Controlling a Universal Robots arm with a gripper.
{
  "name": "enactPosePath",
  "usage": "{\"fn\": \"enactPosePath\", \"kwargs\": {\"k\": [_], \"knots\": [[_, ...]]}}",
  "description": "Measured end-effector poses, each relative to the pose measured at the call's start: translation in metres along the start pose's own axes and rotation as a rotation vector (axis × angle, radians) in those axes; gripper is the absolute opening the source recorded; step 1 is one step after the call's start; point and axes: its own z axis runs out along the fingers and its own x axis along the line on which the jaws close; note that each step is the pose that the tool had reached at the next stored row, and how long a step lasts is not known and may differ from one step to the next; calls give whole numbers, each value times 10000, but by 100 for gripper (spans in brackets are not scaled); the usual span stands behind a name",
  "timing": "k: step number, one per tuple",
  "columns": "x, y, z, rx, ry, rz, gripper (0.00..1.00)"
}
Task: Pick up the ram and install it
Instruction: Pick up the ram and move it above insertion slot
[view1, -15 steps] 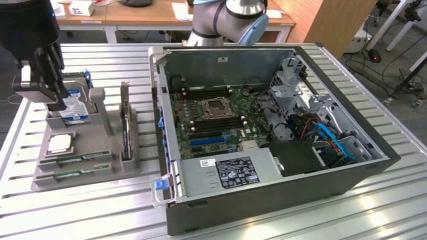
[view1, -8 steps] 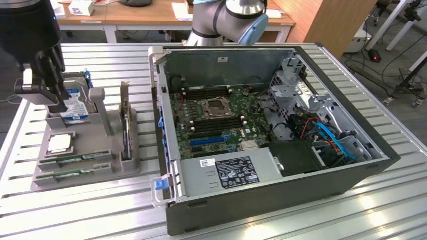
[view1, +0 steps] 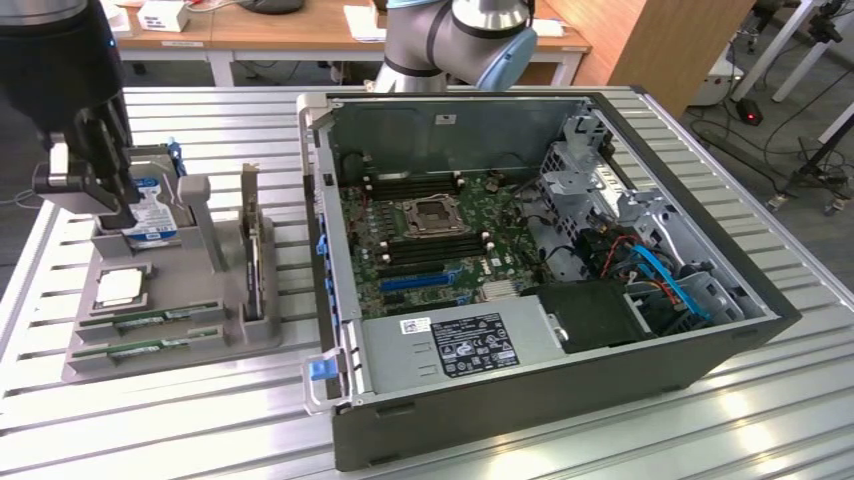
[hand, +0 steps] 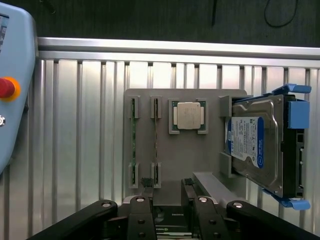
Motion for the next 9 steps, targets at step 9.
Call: {"fn": "enactPosePath", "kwargs": {"k": [9], "knots": [[2, -3, 68, 0, 1, -1, 35]]}}
